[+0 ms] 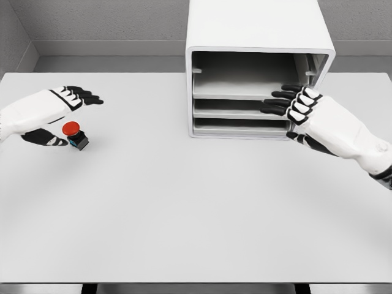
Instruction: Slide open multi-storey tabletop storage cabinets and put open load switch and slide close multi-storey tabletop storage cabinets
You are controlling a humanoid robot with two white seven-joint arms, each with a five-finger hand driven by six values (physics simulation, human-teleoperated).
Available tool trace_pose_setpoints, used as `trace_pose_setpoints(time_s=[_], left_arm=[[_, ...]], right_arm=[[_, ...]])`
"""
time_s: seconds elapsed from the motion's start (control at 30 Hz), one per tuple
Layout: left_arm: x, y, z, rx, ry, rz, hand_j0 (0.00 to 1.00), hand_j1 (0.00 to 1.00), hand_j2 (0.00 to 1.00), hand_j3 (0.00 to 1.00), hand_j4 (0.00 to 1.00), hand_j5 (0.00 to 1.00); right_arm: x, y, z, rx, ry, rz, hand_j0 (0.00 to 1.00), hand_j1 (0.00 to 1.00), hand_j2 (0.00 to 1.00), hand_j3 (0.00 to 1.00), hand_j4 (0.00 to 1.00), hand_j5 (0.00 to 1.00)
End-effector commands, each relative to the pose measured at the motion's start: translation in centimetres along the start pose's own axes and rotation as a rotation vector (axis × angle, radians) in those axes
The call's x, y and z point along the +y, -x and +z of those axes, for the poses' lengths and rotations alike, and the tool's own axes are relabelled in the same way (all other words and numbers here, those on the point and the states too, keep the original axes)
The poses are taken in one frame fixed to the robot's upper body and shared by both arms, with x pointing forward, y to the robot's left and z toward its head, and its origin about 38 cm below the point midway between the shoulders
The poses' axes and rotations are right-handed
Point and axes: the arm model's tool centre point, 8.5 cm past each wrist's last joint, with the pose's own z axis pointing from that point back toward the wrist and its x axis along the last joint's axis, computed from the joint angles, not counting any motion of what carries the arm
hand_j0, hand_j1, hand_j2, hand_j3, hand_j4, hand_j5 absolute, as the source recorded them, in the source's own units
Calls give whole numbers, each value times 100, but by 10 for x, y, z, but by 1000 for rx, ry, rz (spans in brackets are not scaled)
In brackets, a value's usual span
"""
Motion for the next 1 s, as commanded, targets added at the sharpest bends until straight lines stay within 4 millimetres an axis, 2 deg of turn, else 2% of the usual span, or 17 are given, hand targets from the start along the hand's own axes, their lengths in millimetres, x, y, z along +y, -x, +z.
trace_pose_setpoints(time_s=[0.0, 0.07, 0.23, 0.3, 0.43, 0.6, 0.7, 0.87, 0.97], left_arm=[[-20, 5, -5, 5, 60, 32, 100, 100, 100, 100, 100, 100], [-22, 7, -11, -2, 90, 29, 100, 100, 100, 100, 100, 100], [-28, 10, -11, 1, 128, 29, 100, 100, 100, 100, 100, 100], [-29, 19, -17, 25, 160, 15, 100, 100, 100, 100, 100, 100], [-31, 28, -18, 43, 174, 24, 100, 100, 100, 100, 100, 100], [-32, 43, -23, 80, 212, 18, 100, 100, 100, 100, 100, 100], [-36, 43, -25, 82, 216, 27, 100, 100, 100, 100, 100, 100], [-39, 47, -28, 98, 230, 22, 100, 100, 100, 100, 100, 100], [-40, 47, -29, 98, 232, 21, 100, 100, 100, 100, 100, 100]], right_arm=[[12, -7, -1, -18, -27, -35, 79, 79, 79, 79, 79, 79], [8, -5, -6, -31, -26, -20, 79, 79, 79, 79, 79, 79], [12, -12, -27, -98, -36, -32, 79, 79, 79, 79, 79, 79], [12, -6, -29, -86, -32, -32, 79, 79, 79, 79, 79, 79], [19, -5, -37, -96, -41, -67, 79, 79, 79, 79, 79, 79], [21, 9, -42, -58, -21, -86, 79, 79, 79, 79, 79, 79], [21, 16, -46, -42, -10, -97, 79, 79, 79, 79, 79, 79], [36, 30, -51, 6, -35, -144, 79, 79, 79, 79, 79, 79], [44, 34, -64, 6, -35, -158, 79, 79, 79, 79, 79, 79]])
